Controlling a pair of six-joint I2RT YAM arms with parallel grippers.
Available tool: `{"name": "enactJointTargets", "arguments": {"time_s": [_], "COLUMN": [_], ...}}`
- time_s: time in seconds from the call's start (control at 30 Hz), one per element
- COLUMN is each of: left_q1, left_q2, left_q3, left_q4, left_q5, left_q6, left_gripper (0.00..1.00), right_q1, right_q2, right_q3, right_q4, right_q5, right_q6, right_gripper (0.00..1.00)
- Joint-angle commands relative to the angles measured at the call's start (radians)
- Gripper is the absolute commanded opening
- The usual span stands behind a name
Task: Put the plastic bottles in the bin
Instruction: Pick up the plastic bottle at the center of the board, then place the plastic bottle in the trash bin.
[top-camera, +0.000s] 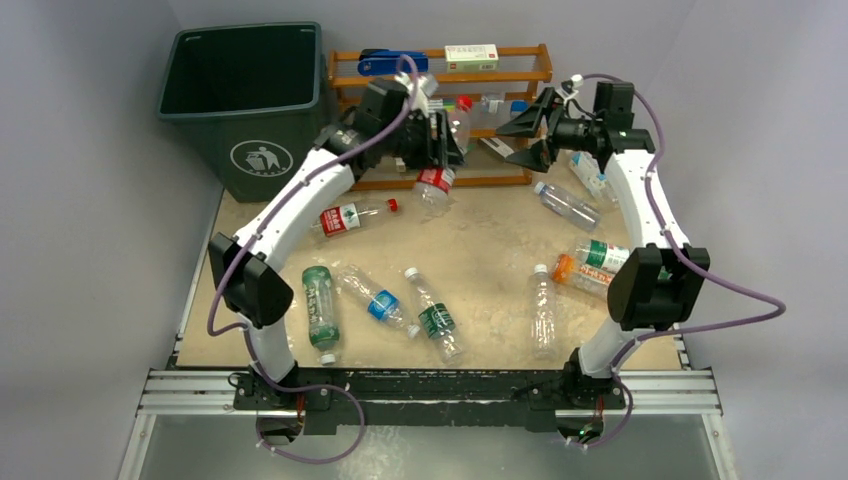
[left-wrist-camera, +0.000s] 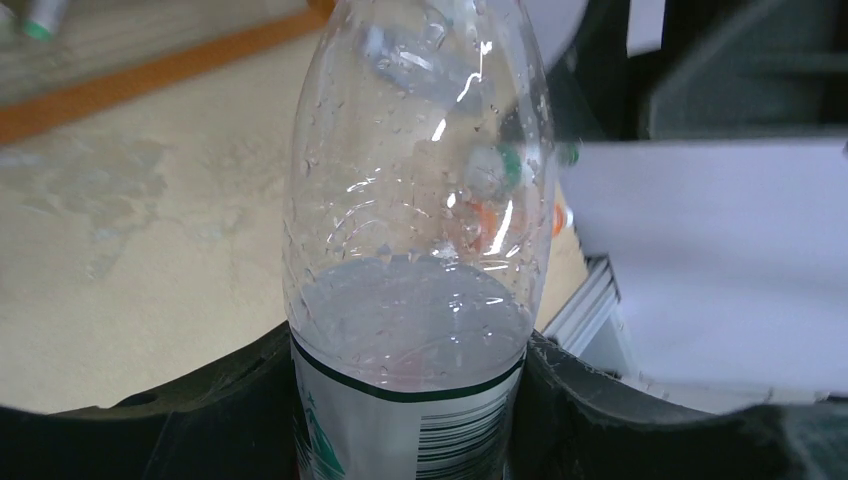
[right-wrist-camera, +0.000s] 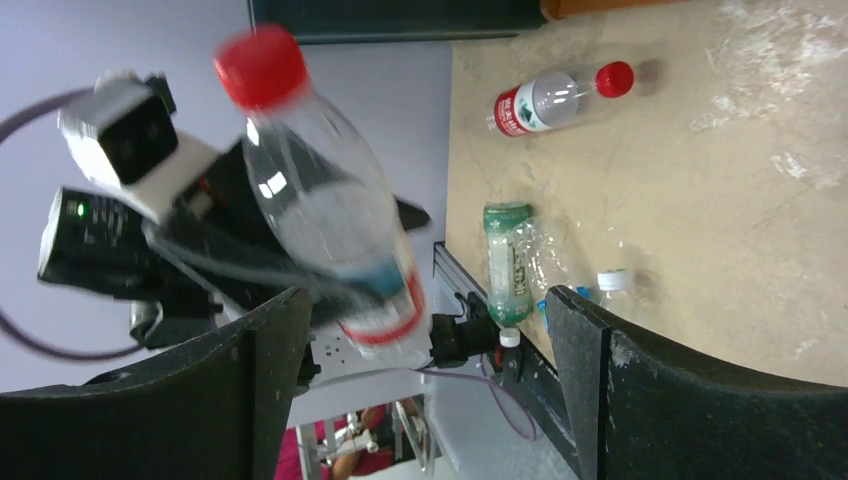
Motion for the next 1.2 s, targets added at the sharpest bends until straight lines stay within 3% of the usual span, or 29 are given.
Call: {"name": "enactJointTargets", "arguments": {"time_s": [0.0,0.17,0.37,0.6,0.97,1.17], "left_q1": [0.114,0.200,0.302,0.418,0.606,0.658], "left_q2": [-0.025,-0.018,-0.020,-0.047,-0.048,-0.022], "left_q3": [0.073,0.118,0.116,0.052,0.069,0.149], "left_q4": [0.161,0.230,0.519,0.817,0.871,0.727], "left_q5": [0.054,0.083,0.122,0.050,-0.069,-0.114], "left_q6": [-0.108,-0.194,-0.473,-0.720,-0.725,-0.561], "left_gripper": [0.56,0.56,0.56,0.56,0.56,0.56], "right_q1": [-0.032,-0.034,-0.034,-0.032,0.008,0.138], "right_q2": [-0.061,-0.065,-0.059,-0.045,-0.023,0.063], "right_q3": [-0.041,-0.066,-0.074,-0.081,-0.121,0.013], "right_q4": [-0.009,-0.008,-0.060,-0.116,-0.192,-0.376], "right_q5": [-0.009,-0.022,-0.018,0.026,0.093,0.265], "right_q6": [-0.036,-0.052,-0.113,-0.201,-0.320,-0.482], "right_gripper": [0.89,0.90,0.89,0.89,0.89,0.89]}}
